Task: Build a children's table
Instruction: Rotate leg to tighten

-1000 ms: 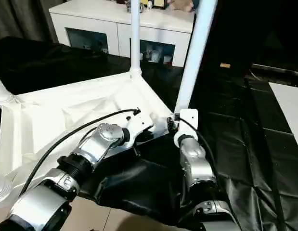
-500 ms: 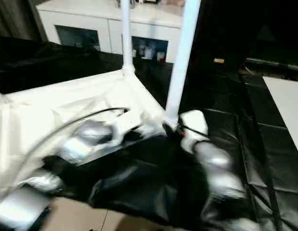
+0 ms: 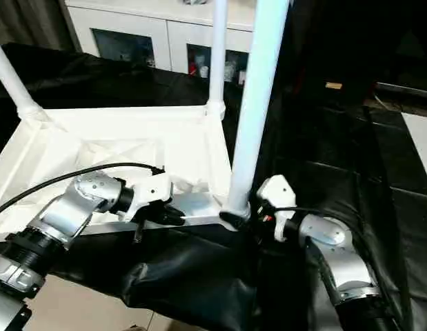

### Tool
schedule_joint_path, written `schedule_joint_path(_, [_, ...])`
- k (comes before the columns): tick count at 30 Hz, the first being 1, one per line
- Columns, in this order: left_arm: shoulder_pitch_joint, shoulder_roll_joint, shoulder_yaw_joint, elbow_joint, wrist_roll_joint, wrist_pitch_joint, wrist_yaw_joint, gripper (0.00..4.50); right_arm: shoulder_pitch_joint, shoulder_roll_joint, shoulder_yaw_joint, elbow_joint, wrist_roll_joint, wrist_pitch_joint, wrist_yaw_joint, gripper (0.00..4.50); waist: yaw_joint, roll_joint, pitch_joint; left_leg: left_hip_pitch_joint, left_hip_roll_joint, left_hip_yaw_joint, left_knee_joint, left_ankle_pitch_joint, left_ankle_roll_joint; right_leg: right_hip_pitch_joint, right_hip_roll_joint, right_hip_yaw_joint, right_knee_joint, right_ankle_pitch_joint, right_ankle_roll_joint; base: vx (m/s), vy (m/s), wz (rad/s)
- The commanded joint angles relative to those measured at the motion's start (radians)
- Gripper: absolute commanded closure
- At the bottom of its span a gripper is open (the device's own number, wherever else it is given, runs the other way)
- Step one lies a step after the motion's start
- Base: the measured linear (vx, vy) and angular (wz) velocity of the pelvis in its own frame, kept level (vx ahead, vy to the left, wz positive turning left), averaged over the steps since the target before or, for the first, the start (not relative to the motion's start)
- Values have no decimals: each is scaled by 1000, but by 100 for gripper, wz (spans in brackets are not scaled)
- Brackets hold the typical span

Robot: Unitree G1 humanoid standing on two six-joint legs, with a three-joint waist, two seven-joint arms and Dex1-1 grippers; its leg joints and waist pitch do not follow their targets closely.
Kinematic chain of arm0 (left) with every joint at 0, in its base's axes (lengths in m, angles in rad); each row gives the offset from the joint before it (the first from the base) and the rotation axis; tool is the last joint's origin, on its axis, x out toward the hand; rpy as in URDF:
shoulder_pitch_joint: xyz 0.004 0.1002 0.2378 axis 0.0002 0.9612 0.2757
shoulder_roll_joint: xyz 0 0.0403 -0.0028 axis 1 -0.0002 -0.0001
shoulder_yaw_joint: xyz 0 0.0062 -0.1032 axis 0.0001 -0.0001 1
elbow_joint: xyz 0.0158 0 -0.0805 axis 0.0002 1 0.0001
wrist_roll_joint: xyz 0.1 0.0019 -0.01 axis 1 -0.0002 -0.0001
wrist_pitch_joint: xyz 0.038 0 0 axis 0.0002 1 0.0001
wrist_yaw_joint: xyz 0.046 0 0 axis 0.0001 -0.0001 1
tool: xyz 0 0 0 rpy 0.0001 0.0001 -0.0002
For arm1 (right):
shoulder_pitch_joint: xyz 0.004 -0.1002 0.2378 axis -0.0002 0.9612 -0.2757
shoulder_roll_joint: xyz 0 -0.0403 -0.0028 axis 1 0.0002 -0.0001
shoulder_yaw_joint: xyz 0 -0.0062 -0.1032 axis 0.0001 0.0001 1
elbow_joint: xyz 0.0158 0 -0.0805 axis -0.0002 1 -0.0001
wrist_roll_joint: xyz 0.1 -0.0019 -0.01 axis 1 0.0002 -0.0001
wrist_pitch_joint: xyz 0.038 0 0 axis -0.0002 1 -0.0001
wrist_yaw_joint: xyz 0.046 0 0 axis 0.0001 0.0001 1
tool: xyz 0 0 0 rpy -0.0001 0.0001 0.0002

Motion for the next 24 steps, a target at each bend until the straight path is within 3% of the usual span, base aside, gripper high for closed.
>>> schedule_joint_path(1, [30,14,-54,0,30,22,-36,450,-9,-15,10,5,3,9,21,31,3,-14,-55,2,82,-31,-65,-169,78,52,-84,65,-61,-234,-229,0,0,0])
schedule_joint_path(4, [31,16,-53,-5,31,25,-34,450,-15,-18,6,7,6,13,26,58,3,-14,-56,5,81,-30,-65,-167,68,51,-82,67,-60,-228,-225,0,0,0])
schedule_joint_path(11, [33,20,-57,-1,34,24,-30,450,-13,-10,5,13,5,14,38,116,4,-15,-60,1,78,-29,-60,-134,82,56,-82,66,-53,-176,-235,0,0,0])
schedule_joint_path(17, [36,27,-62,-5,35,33,-32,450,-11,-16,17,18,-6,12,56,175,5,-16,-59,1,78,-29,-59,-149,76,55,-82,66,-56,-208,-229,0,0,0])
schedule_joint_path(24, [38,30,-63,-7,36,35,-32,450,-9,-17,26,26,-18,9,63,185,4,-16,-58,2,78,-30,-59,-164,67,53,-81,66,-58,-234,-219,0,0,0])
